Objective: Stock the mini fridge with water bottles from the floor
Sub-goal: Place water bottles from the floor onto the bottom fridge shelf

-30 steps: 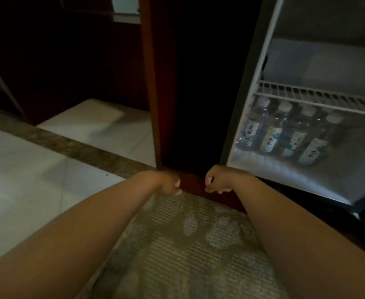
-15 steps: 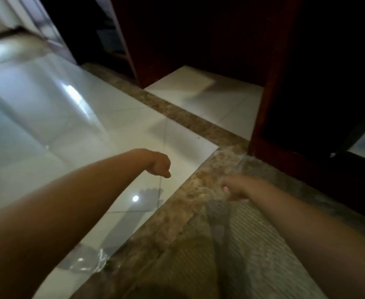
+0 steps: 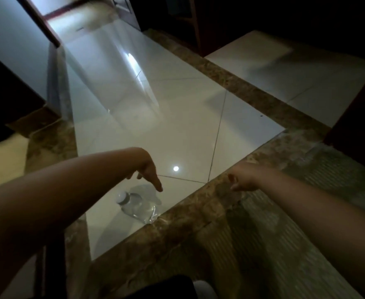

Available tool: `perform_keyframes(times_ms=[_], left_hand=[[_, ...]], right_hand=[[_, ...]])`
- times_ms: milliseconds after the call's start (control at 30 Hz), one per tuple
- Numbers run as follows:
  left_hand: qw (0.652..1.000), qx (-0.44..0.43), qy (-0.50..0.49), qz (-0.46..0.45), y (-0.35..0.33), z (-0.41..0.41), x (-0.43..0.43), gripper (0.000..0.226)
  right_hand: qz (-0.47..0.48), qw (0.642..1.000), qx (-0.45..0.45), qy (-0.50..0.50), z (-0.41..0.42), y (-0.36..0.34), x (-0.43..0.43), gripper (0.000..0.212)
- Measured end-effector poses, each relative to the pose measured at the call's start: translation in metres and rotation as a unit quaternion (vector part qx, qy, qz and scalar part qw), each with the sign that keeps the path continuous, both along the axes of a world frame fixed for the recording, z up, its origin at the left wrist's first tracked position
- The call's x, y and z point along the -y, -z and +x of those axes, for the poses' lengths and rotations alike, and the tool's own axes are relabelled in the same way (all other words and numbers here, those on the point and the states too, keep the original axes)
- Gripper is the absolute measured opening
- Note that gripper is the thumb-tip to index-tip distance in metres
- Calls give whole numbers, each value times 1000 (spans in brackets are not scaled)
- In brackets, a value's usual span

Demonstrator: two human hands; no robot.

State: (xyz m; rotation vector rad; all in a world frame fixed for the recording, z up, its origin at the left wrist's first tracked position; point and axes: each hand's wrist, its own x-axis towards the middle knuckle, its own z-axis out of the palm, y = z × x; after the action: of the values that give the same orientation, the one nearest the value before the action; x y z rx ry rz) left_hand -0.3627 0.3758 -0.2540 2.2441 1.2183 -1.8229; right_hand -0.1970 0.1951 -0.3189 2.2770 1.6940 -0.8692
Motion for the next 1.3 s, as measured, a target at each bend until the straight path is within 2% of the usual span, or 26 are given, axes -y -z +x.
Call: perform_keyframes(times_ms=[200,300,433,533,600,700,800,933,1000,1067,1100,1200,1267,1300], left_hand=[[983,-129,-129,7,3,-33,-2,93],[981,-158,-116,0,9,-44,-1,75],[996,-76,-46,-21,10,-43,-10,35],[1000,22,-13,-15,6,-31,-9,40],[998,62,22,-8,4,-17,-4,44],[992,109,56,-30,0,11,2,38],[968,178,163,-69,-7,48,15,33],[896,295,319,-96,-5,94,52,41],[839,351,399,-120,-3,114,74,38],[774,382,487,-134,-2,133,91,40],[730,401,538,-130,-3,143,101,43],[563,466,669,-138,-5,169,127,45],[484,484,716,-134,-11,185,145,41],[460,488,730,-134,-16,192,154,40]], right_hand=[[-3,1000,-13,-17,-7,6,-8,28],[-4,1000,-17,-12,-3,6,-9,28],[2,1000,-20,0,8,7,-7,30],[7,1000,-20,11,15,9,-1,30],[7,1000,-19,15,18,10,6,30],[-1,999,-19,29,24,7,18,32],[-1,998,-28,62,31,4,30,36],[18,990,-57,129,47,-4,48,56],[33,983,-80,163,57,-9,63,72],[53,976,-105,184,64,-15,80,78],[65,971,-119,196,68,-18,91,78],[79,959,-131,238,80,-20,122,80],[89,946,-152,273,91,-19,146,96],[99,938,-162,289,96,-17,158,103]])
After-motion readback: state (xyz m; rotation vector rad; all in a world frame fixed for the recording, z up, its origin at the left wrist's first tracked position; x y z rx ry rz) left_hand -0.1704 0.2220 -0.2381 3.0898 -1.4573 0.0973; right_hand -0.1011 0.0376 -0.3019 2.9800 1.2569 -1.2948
